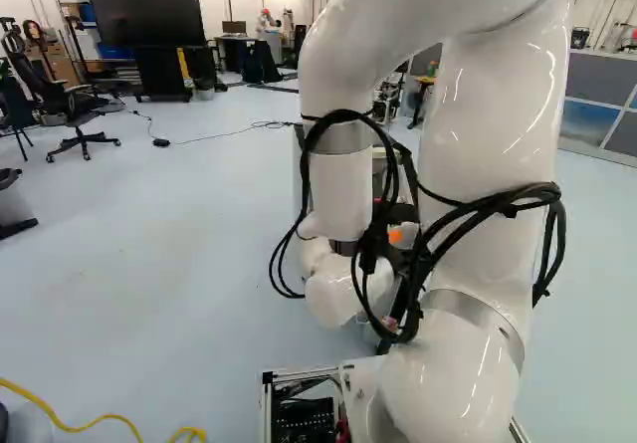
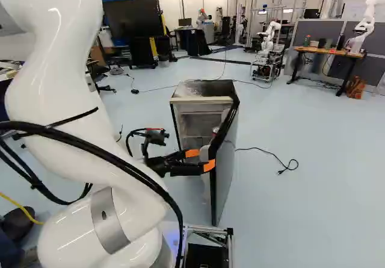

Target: Grab a drink from the fridge

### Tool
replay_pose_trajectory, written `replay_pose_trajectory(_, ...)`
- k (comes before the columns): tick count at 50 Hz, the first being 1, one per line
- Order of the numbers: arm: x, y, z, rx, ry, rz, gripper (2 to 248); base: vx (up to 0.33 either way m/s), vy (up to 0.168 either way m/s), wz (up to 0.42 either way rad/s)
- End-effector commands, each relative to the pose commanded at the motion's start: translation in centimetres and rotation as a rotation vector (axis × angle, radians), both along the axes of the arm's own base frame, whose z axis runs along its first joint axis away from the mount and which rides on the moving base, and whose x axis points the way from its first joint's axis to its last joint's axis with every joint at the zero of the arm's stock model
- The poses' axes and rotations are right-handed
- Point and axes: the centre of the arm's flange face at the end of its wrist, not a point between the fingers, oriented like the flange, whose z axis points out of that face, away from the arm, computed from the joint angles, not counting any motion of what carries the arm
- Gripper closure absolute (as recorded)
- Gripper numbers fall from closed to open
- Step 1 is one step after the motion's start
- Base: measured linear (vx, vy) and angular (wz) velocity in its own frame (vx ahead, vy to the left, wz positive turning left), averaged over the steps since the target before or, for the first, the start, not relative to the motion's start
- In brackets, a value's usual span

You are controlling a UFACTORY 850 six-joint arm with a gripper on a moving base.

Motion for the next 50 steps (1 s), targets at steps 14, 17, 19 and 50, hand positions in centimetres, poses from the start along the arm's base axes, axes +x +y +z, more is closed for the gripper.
replay_pose_trajectory(14,-0.2,-0.1,0.0,-0.003,0.003,0.004,3,0.000,0.000,0.000)
replay_pose_trajectory(17,-0.1,0.0,0.0,-0.002,0.001,0.000,3,0.000,0.000,0.000)
replay_pose_trajectory(19,0.0,0.0,0.0,0.000,-0.001,-0.004,3,0.000,0.000,0.000)
replay_pose_trajectory(50,4.1,1.1,0.7,0.046,-0.095,-0.165,3,0.000,0.000,0.000)
